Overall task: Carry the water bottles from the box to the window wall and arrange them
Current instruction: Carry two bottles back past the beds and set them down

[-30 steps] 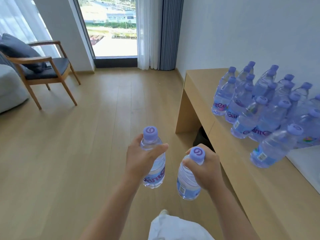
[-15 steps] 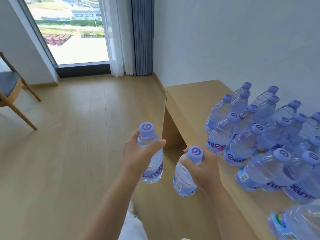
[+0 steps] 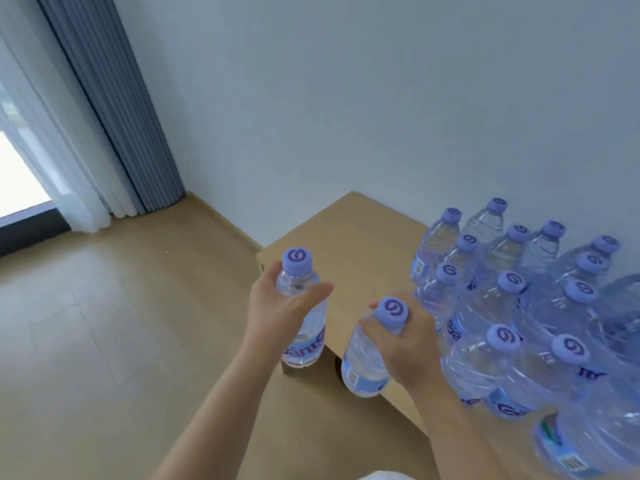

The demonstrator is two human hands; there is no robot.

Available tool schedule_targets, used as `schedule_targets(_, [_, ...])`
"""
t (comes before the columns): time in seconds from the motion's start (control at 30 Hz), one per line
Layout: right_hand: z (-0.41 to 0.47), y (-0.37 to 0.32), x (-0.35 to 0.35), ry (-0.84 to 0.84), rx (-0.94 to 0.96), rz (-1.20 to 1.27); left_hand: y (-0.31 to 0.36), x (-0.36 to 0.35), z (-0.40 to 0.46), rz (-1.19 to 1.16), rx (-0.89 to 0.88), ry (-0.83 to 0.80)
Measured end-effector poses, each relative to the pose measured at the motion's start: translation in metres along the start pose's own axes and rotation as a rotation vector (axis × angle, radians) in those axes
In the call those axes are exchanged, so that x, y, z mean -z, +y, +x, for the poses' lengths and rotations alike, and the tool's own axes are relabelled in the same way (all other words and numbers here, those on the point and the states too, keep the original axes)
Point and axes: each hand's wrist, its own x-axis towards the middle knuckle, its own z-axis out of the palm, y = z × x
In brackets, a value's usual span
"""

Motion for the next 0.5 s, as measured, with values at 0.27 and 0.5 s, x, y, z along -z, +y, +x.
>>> schedule_targets(0.27, [0.081, -0.008, -0.012, 0.208, -0.067, -0.034, 0.003, -0.029, 0.102, 0.008, 0.029, -0.134])
schedule_targets(0.5, [0.188, -0.007, -0.003, 0.419, -0.079, -0.104, 0.013, -0.073, 0.174, 0.03, 0.03, -0.241])
